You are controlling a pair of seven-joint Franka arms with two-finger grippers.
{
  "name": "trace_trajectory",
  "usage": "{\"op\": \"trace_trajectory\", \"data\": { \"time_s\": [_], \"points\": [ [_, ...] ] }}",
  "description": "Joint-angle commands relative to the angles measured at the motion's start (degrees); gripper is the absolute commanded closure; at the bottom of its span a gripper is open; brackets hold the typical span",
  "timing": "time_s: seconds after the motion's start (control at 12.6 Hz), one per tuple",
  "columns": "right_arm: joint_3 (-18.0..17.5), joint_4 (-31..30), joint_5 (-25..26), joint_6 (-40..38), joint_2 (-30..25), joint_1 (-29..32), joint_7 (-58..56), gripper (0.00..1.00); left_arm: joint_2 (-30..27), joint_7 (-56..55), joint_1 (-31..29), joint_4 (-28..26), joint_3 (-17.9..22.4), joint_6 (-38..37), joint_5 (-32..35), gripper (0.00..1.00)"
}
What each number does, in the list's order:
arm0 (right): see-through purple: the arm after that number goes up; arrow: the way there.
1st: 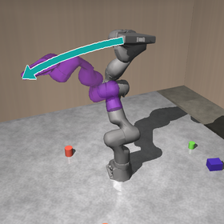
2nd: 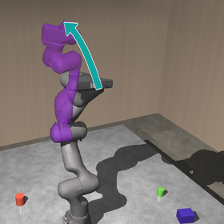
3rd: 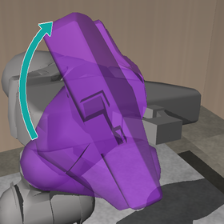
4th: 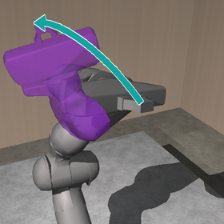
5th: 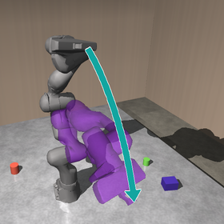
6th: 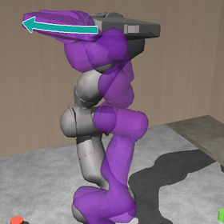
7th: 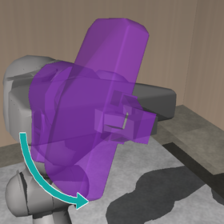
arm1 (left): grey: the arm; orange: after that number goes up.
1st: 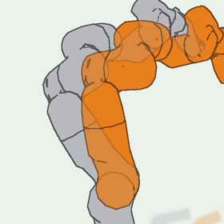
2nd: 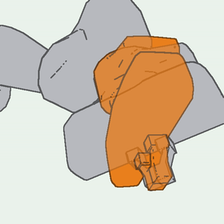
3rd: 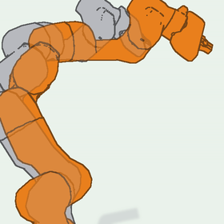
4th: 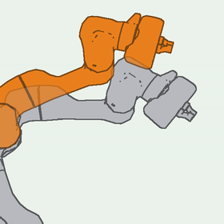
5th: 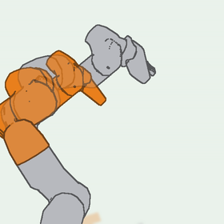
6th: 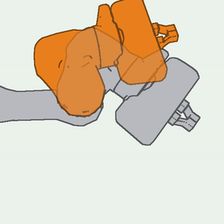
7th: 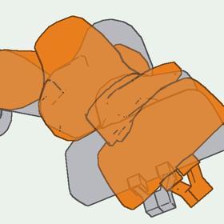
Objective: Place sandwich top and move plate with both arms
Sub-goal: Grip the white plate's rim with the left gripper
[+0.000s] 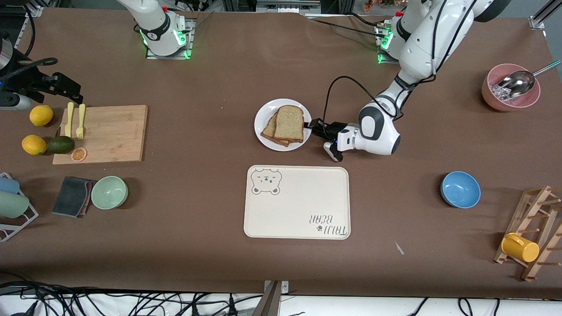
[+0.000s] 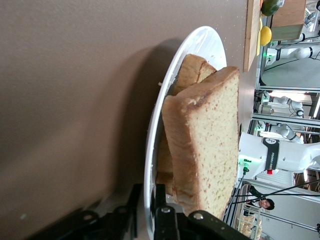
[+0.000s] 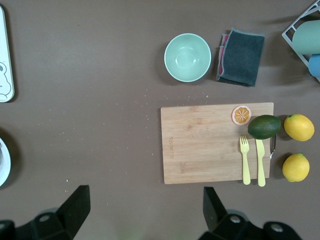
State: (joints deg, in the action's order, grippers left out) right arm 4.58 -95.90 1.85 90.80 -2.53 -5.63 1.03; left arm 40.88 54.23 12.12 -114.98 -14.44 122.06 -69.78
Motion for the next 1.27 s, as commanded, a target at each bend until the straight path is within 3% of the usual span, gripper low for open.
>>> {"op": "trace_trajectory", "data": {
  "time_s": [0.0, 0.48, 0.79, 1.19],
  "points": [
    [-0.1, 1.5, -1.4, -1.4, 0.6, 0.1, -1.4, 0.00, -0.4, 0.0, 0.5, -0.3, 0.2, 1.0, -2.3, 1.00],
    [1.4, 2.1, -4.3, -0.5, 1.1, 0.5, -2.3, 0.00, -0.7, -1.6, -0.8, -0.2, 0.1, 0.0, -2.2, 1.00],
    [1.4, 2.3, -4.3, -0.5, 1.2, 0.4, -2.2, 0.00, -2.5, -10.2, -2.1, 0.7, 0.1, -3.6, -2.2, 1.00],
    [1.3, 2.2, -4.3, -0.7, 1.7, -0.3, -2.0, 0.00, -4.8, -12.6, -6.2, 4.3, 0.2, -8.7, -1.2, 1.00]
  ]
}}
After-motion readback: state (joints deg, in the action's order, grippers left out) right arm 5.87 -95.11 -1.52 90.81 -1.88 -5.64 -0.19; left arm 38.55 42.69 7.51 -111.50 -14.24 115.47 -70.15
